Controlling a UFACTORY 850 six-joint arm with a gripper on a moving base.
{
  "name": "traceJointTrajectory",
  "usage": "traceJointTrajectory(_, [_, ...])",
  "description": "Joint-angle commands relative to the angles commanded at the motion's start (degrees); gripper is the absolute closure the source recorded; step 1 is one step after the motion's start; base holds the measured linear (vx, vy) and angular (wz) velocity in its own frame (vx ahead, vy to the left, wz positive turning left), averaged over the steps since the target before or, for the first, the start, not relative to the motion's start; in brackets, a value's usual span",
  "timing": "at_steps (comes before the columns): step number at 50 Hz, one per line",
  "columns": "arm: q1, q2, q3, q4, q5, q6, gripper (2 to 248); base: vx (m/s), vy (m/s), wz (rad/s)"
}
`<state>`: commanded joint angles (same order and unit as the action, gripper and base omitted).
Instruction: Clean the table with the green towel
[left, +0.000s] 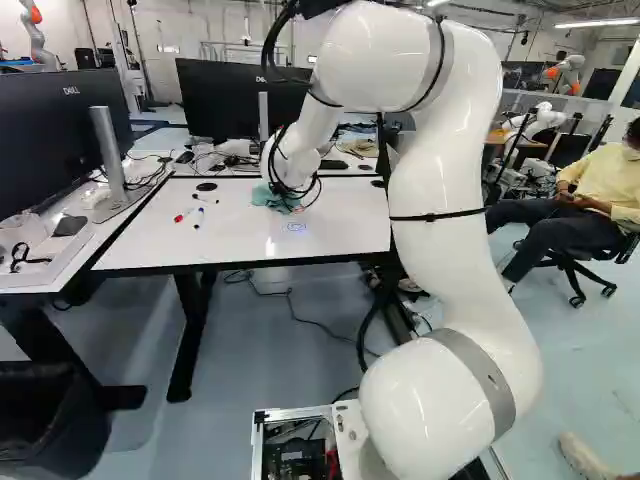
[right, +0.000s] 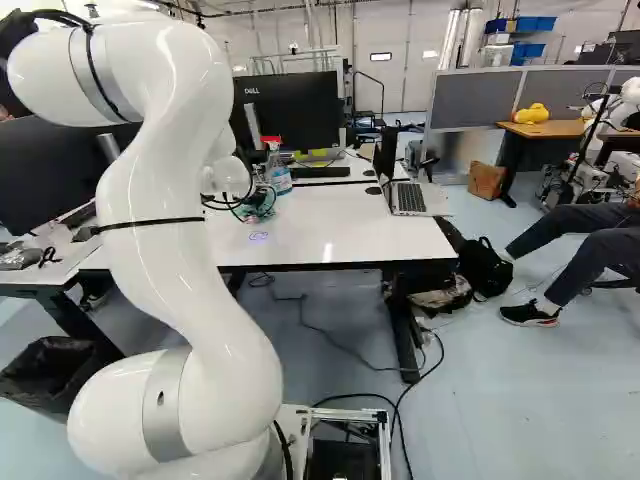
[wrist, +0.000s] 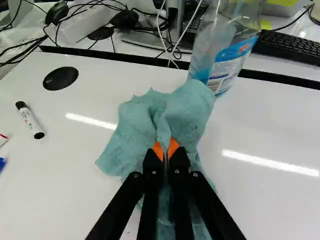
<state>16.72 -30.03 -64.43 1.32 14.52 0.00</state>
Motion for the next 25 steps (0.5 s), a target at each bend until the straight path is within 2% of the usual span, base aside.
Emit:
traceJointTrajectory(11, [1.54,0.63,0.83,0.00,0.00,0.00,220,0.000,0.000,0.000])
traceJointTrajectory(25, [3.52,-0.63,-0.85,0.00,0.00,0.00,220,0.000,0.000,0.000])
